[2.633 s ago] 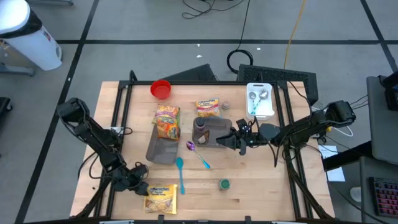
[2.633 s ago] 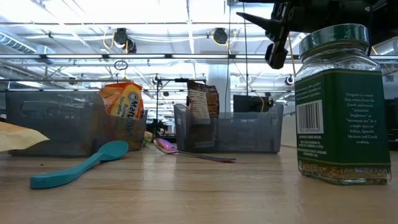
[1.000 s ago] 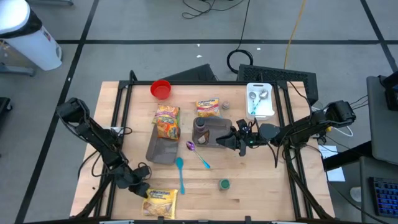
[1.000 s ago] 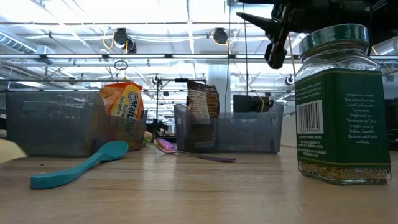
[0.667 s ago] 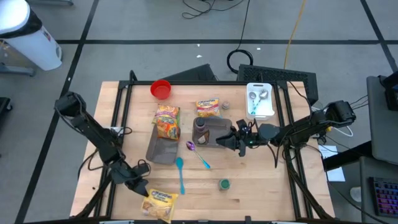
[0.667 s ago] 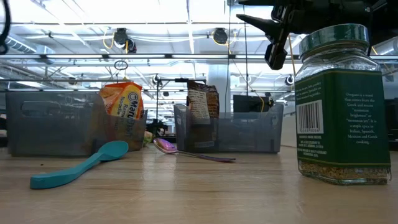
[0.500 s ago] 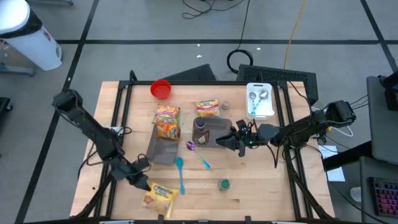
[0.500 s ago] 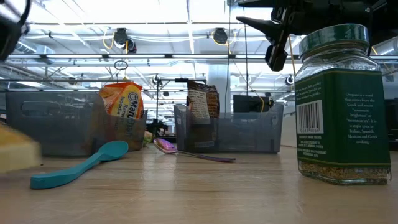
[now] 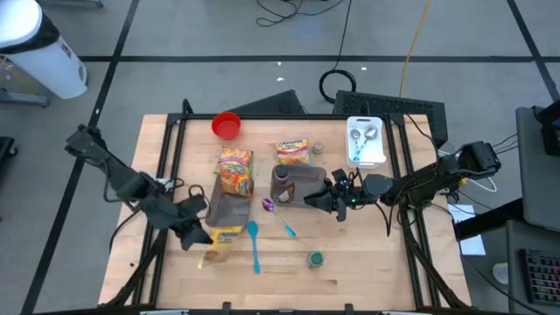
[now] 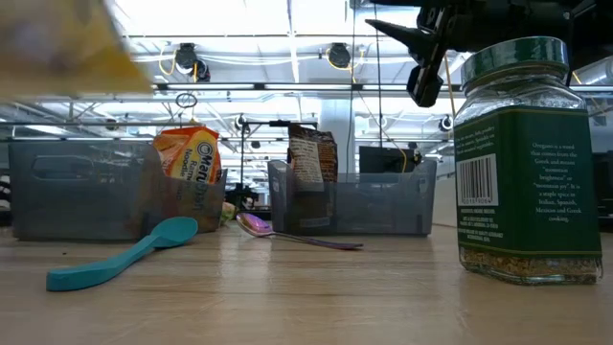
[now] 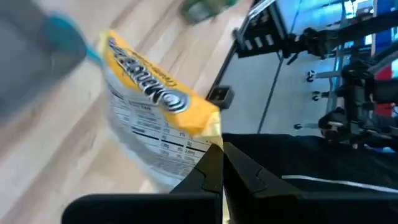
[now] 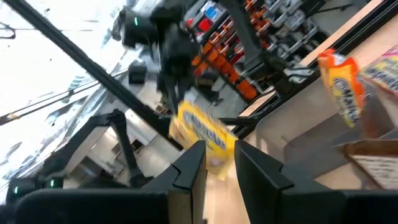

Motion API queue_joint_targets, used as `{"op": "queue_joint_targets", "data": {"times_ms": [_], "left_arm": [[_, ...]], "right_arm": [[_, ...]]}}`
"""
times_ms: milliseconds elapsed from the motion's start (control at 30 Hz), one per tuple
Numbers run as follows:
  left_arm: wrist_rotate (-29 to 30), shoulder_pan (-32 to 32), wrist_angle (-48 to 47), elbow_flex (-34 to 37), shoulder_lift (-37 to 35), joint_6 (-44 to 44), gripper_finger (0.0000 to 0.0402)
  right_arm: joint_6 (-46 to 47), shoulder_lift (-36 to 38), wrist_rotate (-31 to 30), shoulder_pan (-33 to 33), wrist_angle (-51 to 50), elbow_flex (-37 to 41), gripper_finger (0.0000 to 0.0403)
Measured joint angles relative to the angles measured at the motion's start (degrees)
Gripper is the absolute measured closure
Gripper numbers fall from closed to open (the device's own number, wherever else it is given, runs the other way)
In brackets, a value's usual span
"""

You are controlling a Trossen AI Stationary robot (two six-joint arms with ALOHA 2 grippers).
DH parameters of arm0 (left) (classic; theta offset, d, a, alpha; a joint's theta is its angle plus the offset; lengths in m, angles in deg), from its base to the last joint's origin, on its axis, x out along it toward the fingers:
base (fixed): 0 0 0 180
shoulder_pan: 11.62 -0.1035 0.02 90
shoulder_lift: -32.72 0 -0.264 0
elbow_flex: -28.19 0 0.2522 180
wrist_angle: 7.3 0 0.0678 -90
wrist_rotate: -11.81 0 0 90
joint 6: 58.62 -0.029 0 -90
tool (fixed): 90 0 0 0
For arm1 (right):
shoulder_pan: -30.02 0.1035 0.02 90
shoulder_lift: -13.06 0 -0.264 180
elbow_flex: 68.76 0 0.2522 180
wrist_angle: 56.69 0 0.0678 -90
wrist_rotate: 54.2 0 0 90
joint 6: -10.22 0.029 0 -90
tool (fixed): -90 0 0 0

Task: Pick & Place Food Item
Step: Put the yellow noodle pack into the left black bin

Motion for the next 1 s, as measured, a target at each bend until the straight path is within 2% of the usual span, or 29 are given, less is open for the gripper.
{"op": "queue_joint_targets", "data": {"times_ms": [167,333,467,567,700,800,900,1000], "left_arm": [[0.3,-5.0,-8.0,-11.7,2.7,-9.5,0.0401],[-0.7,-10.9,-13.7,-22.3,7.2,-19.9,0.0401],[-6.7,-15.9,-13.5,-28.6,12.0,-27.2,0.0401],[-13.3,-18.9,-14.2,-32.3,16.2,-30.7,0.0401],[-21.0,-21.8,-14.5,-35.1,21.1,-33.6,0.0401],[-26.0,-23.5,-14.5,-36.4,24.3,-35.1,0.0401],[-29.4,-24.7,-15.0,-37.9,27.2,-36.4,0.0401],[-30.5,-25.5,-16.0,-40.5,29.5,-38.6,0.0401]], "right_arm": [[0.0,0.0,2.3,-0.1,-0.2,-0.9,0.0325],[-3.6,0.0,5.0,-0.6,-1.8,-5.4,0.0325],[-7.1,0.0,7.6,-1.9,-5.3,-10.8,0.0317],[-8.9,0.0,10.7,-3.5,-9.1,-15.2,0.0292],[-11.5,0.0,17.3,-5.9,-19.4,-23.1,0.0246],[-15.5,0.0,21.5,-6.4,-32.4,-30.7,0.0213],[-21.5,-1.1,23.1,-6.4,-43.8,-37.6,0.0189],[-23.9,-2.2,23.5,-6.4,-48.4,-40.8,0.0175]]}}
